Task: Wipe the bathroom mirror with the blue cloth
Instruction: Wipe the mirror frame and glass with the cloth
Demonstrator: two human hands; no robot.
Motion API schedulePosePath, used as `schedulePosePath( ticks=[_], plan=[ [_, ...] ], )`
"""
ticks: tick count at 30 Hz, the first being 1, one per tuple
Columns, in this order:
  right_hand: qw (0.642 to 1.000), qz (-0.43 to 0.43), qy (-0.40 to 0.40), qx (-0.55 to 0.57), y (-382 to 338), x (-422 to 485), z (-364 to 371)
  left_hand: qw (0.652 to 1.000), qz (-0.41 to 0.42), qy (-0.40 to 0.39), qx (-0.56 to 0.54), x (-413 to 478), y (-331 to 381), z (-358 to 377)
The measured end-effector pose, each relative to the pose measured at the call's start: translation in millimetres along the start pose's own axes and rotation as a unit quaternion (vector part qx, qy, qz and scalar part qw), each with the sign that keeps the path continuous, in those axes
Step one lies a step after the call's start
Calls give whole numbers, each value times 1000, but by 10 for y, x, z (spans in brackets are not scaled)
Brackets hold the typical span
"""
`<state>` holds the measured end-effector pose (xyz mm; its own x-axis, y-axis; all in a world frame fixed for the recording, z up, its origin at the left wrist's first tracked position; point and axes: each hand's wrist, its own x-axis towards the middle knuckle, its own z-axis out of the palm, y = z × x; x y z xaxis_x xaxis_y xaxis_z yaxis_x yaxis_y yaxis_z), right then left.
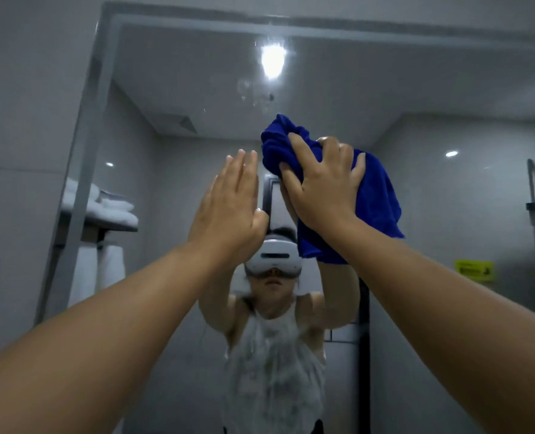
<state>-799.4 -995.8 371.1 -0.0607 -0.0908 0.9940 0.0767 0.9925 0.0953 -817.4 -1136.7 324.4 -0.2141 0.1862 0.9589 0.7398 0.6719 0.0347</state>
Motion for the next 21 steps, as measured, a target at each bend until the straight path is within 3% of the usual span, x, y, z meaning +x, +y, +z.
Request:
schedulePosePath(
  ticks=[8,21],
  plan=[
    [997,-67,34,22,-300,-1024,191,1000,3,-23,-4,-819,-153,144],
    [991,-134,25,-1,-545,-2525,358,993,-52,-105,26,-2411,-305,294]
  ],
)
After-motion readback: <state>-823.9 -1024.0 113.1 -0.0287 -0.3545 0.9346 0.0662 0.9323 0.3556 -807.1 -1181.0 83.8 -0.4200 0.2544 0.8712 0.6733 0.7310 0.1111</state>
